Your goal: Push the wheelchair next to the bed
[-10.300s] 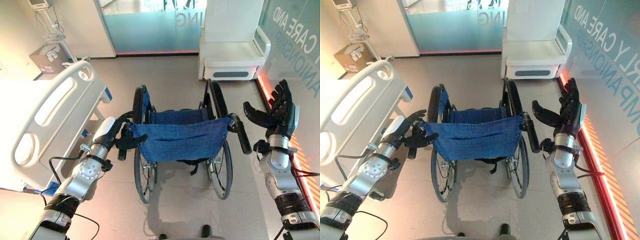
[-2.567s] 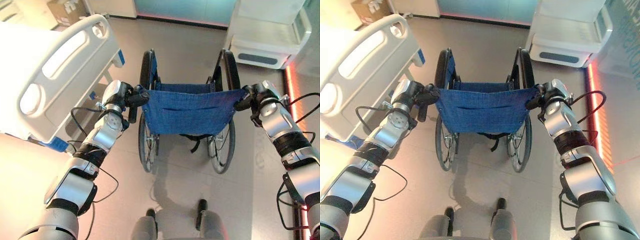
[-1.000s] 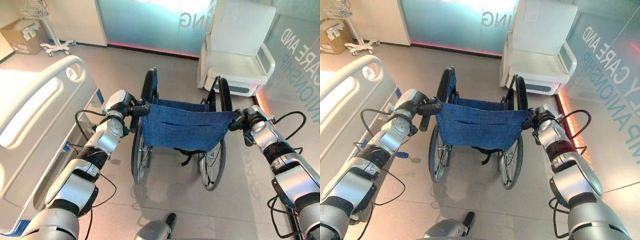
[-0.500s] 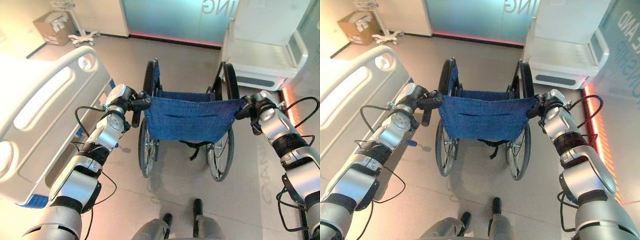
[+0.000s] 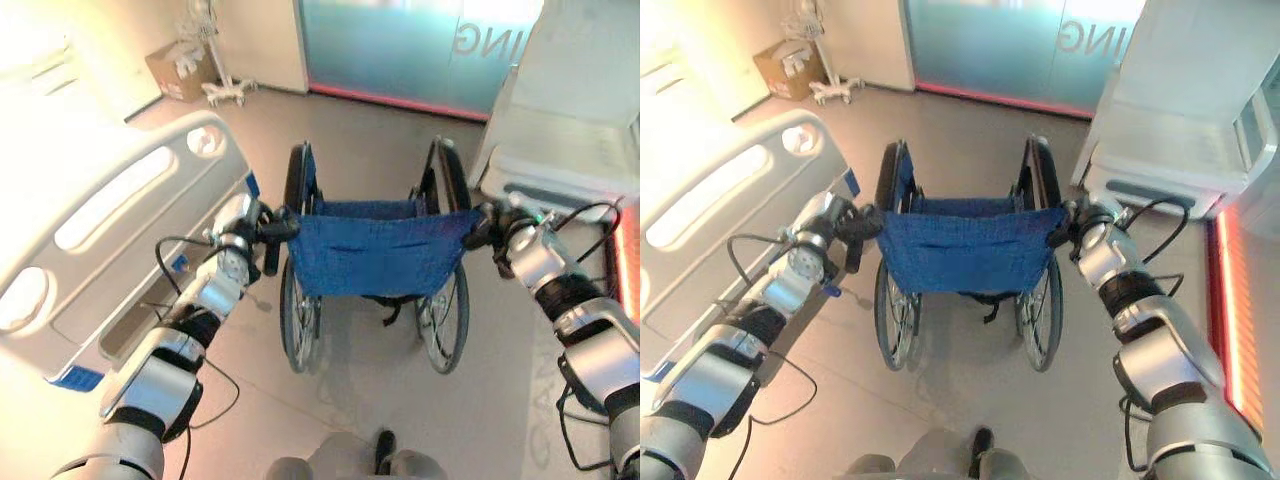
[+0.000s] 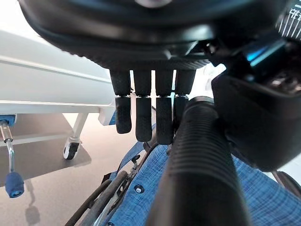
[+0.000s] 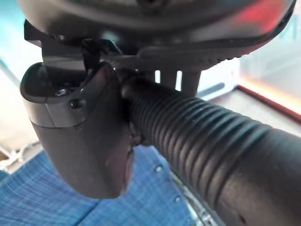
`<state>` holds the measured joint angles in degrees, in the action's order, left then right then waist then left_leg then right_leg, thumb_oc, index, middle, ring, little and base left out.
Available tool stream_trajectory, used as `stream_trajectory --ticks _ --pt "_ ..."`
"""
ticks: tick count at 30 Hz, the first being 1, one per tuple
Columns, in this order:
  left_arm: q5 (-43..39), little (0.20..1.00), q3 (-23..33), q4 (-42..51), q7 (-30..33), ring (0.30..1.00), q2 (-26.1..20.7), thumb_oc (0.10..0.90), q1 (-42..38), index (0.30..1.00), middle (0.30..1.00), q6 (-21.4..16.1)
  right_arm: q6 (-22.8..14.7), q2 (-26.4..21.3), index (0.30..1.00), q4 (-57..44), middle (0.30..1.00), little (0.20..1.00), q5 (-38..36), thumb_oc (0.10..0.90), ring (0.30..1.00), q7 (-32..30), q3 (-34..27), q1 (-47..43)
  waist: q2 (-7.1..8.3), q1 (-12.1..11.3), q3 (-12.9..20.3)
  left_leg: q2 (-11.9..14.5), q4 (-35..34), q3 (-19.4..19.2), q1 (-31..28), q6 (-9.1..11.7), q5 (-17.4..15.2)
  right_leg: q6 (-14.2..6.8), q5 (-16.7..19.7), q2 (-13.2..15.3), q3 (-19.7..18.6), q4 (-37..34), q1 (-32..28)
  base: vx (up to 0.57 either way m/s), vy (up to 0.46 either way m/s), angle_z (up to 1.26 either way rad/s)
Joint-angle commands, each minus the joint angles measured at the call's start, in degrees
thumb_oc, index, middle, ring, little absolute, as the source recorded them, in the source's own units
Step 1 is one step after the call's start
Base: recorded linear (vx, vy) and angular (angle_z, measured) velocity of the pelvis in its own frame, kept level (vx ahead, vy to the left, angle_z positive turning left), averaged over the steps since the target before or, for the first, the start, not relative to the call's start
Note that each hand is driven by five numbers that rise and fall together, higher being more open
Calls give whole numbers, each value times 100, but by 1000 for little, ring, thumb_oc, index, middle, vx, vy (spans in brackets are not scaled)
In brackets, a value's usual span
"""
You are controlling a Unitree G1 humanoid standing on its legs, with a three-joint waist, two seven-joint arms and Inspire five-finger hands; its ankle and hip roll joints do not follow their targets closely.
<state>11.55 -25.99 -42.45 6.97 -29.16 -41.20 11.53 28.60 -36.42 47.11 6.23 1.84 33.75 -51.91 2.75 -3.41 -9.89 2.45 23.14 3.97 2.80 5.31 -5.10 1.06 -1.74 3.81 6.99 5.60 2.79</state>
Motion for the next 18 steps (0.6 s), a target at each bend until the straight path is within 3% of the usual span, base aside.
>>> stream_trajectory --ticks 1,2,5,7,9,10,12,13,14,18 --pt "451 300 -620 -336 -400 300 42 400 467 300 300 74 -710 -43 300 -408 300 300 237 400 300 341 367 -69 -86 -148 -537 -358 -793 -398 849 -310 804 -185 -268 -224 104 157 -499 440 4 -30" --pt "438 300 -628 -322 -400 300 30 400 466 300 300 57 -706 -39 300 -409 300 300 216 400 300 301 357 -45 -118 -193 -581 -393 -870 -410 962 -281 884 -179 -308 -277 74 148 -585 501 17 -34" --pt "427 300 -612 -154 -355 300 -89 400 623 300 300 -10 -802 -22 300 -418 300 300 165 400 300 110 348 -20 -297 -544 -766 -532 -1523 -293 1599 -121 1637 -122 -552 -589 -294 76 -1100 525 82 -33" --pt "394 300 -523 43 -329 300 -234 400 763 300 300 -26 -928 -74 300 -460 300 300 100 400 300 138 348 -104 -369 -706 -761 -563 -1936 -332 1727 -124 1731 -98 -801 -704 -529 181 -1301 493 201 -92" --pt "375 300 -432 121 -315 300 -329 400 842 300 300 -83 -1086 -144 300 -478 300 300 179 400 300 197 299 -120 -372 -713 -675 -551 -1774 -587 1681 -266 1489 -135 -983 -658 -569 351 -1368 531 297 -114" --pt "336 300 -413 105 -309 300 -378 400 898 300 300 -101 -1234 -136 300 -432 300 300 191 400 300 205 196 47 -282 -723 -535 -587 -1455 -687 1639 -485 1072 -216 -1080 -513 -517 578 -1444 600 320 -109" --pt "276 300 -423 106 -299 300 -419 400 947 300 300 -64 -1289 -95 300 -469 300 300 270 400 300 237 111 242 -180 -772 -464 -608 -1057 -690 1729 -576 797 -285 -1097 -365 -377 718 -1517 498 226 -52" --pt "254 300 -415 144 -304 300 -453 400 974 300 300 -18 -1251 -63 300 -522 300 300 231 400 300 221 107 339 -109 -813 -422 -599 -905 -709 1659 -665 635 -368 -1014 -235 -245 827 -1520 620 267 5" --pt "293 300 -414 193 -299 300 -481 400 1030 300 300 61 -1382 -1 300 -463 300 300 199 400 300 194 56 472 -21 -864 -367 -630 -899 -684 1502 -747 533 -575 -627 -12 -72 1071 -1477 569 250 17" --pt "436 300 -422 198 -238 300 -548 400 1016 300 300 189 -1625 161 300 -424 300 300 100 400 300 155 27 523 104 -999 -242 -738 -905 -543 1374 -873 448 -797 -37 298 45 1320 -1461 385 158 -51"
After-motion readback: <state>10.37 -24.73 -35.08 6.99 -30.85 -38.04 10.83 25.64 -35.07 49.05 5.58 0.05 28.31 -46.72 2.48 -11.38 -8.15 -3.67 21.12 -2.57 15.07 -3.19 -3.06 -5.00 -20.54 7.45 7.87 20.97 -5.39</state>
